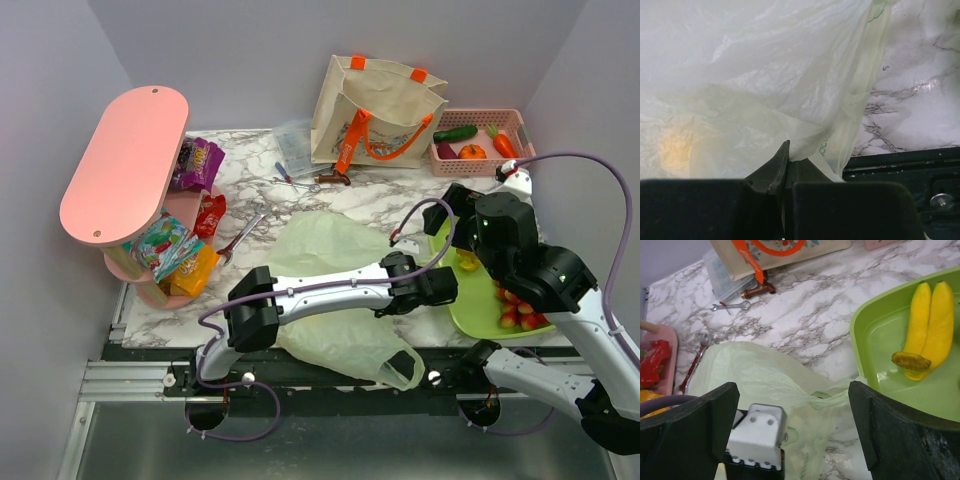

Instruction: Place the food into the grocery bag and tie it

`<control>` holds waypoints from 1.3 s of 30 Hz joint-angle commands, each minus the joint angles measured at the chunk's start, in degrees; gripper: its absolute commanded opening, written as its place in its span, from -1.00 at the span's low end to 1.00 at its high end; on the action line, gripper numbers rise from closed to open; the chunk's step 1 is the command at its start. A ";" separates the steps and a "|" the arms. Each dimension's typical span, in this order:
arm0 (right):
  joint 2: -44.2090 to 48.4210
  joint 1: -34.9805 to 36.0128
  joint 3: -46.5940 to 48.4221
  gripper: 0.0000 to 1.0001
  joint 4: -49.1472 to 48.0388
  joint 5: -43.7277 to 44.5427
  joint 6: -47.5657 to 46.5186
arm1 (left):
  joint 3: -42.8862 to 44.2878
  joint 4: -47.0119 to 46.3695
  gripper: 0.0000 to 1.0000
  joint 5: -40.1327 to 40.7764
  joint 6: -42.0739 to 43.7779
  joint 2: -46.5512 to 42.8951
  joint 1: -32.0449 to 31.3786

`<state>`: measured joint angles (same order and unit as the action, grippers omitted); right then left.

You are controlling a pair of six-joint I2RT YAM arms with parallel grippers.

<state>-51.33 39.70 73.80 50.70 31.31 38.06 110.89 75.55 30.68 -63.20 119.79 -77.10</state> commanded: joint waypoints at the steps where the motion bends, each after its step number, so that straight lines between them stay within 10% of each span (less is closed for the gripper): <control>1: 0.56 0.46 -2.96 1.00 3.31 5.86 0.87 | -0.38 1.50 -1.00 -1.22 2.42 -6.75 0.05; 29: -2.20 -0.68 -12.82 1.00 4.30 15.57 9.03 | 9.43 16.82 -1.00 -3.59 18.62 -16.90 3.87; 39: -10.58 -23.00 -15.16 1.00 -4.70 1.84 0.26 | 3.14 7.32 -1.00 -8.95 20.50 -16.89 3.97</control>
<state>-60.25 26.28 59.59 50.81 39.29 42.50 116.64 87.37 25.63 -43.88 103.88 -73.12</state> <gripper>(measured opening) 0.998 0.007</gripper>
